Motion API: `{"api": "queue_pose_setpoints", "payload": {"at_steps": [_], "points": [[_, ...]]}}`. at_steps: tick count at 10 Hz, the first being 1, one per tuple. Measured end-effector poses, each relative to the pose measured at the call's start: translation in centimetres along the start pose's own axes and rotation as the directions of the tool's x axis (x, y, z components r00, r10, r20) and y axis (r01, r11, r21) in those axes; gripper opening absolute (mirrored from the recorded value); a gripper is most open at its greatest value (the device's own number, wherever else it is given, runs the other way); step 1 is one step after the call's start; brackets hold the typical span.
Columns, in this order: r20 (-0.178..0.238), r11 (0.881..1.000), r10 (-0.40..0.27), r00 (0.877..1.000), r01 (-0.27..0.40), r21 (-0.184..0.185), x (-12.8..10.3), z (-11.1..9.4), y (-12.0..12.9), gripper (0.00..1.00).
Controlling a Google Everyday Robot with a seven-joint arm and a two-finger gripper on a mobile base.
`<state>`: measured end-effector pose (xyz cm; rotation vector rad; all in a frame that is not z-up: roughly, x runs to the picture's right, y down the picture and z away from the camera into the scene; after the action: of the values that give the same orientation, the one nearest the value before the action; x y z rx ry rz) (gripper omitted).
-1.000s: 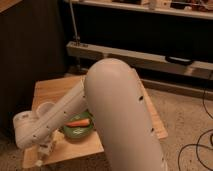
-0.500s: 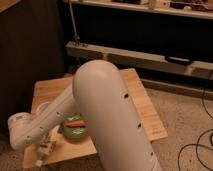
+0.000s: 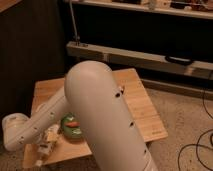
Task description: Stand the bottle upright
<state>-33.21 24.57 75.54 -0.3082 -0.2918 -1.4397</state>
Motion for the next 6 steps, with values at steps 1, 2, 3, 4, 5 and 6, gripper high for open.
{"api": "queue_pose_setpoints", "payload": {"at_steps": [1, 2, 3, 4, 5, 6], "points": [[0.0, 1.0, -0.002, 1.0, 0.002, -0.002, -0.11, 0.03, 0.02, 0.78], [-0.002, 1.0, -0.001, 1.0, 0.001, -0.002, -0.22, 0.07, 0.08, 0.78], [-0.006, 1.0, 0.002, 1.0, -0.002, 0.004, -0.34, 0.07, 0.18, 0.78], [-0.01, 1.0, 0.004, 1.0, -0.004, 0.018, -0.42, 0.04, 0.31, 0.78], [-0.016, 0.999, 0.007, 1.0, -0.006, 0.031, -0.49, 0.07, 0.55, 0.78], [-0.021, 0.999, 0.006, 1.0, -0.005, 0.044, -0.68, 0.07, 0.59, 0.78]]}}
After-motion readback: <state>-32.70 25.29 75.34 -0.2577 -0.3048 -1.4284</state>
